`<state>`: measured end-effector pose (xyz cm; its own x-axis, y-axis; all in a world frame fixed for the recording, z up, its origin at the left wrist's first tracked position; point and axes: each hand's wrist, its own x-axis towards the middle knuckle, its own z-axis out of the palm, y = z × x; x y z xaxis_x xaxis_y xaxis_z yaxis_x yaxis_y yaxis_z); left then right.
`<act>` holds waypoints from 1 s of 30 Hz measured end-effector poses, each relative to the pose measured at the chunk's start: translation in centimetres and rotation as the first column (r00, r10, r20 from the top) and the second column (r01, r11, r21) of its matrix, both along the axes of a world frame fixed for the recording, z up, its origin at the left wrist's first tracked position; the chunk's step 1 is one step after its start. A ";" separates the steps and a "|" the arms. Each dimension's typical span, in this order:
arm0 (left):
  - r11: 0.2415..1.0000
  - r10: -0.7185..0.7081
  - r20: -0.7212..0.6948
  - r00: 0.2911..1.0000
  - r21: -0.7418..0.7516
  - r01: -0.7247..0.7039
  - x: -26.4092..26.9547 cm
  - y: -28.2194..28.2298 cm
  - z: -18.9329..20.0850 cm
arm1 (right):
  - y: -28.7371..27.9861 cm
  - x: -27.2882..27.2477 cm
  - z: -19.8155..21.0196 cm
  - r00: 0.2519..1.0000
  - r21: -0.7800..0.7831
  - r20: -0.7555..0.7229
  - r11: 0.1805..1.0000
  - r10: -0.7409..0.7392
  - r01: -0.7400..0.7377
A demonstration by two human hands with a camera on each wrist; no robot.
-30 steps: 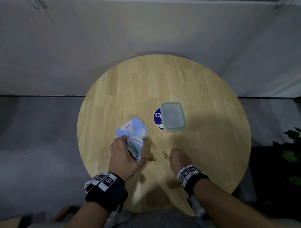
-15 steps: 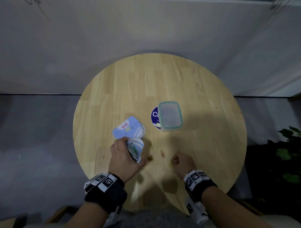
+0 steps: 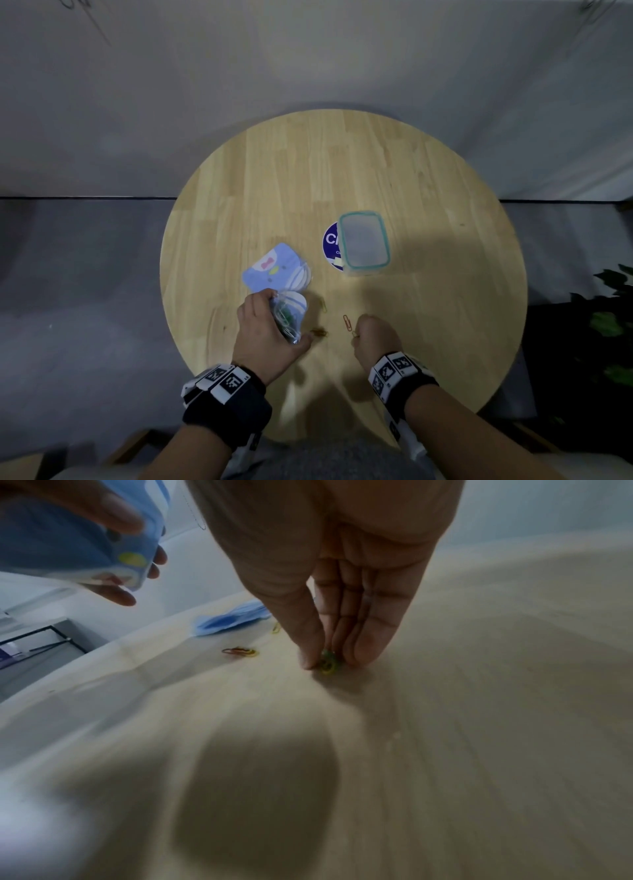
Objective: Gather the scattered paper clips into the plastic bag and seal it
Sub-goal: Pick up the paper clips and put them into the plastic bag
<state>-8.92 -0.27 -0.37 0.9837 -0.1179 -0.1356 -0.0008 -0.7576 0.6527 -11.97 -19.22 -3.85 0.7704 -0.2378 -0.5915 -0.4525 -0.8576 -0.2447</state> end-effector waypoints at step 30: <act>1.000 -0.009 0.009 1.000 0.016 0.008 0.0 0.4 0.3 | 1.2 3.2 -0.4 0.985 0.104 -0.007 0.980 -0.171 0.171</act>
